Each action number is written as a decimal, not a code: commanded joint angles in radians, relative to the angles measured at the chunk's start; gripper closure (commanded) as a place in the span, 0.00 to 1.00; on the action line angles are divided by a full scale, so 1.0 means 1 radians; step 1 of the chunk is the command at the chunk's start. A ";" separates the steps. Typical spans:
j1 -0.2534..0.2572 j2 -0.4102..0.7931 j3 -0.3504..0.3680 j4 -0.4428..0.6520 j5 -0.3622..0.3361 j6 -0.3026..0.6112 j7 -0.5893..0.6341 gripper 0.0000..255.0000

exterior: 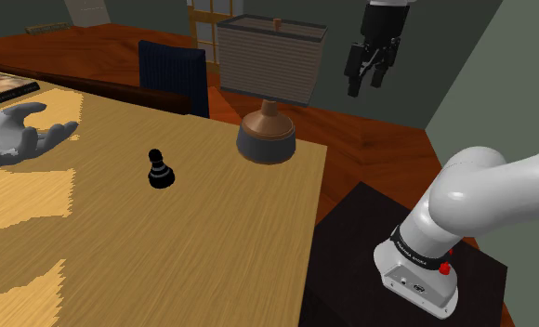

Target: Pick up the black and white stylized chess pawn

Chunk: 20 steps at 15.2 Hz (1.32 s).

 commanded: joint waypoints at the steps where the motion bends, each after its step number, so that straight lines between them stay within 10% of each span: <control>1: 0.000 0.000 0.000 0.000 0.000 0.000 0.000 0.00; 20: 0.061 0.603 0.308 0.318 0.068 0.255 0.341 0.00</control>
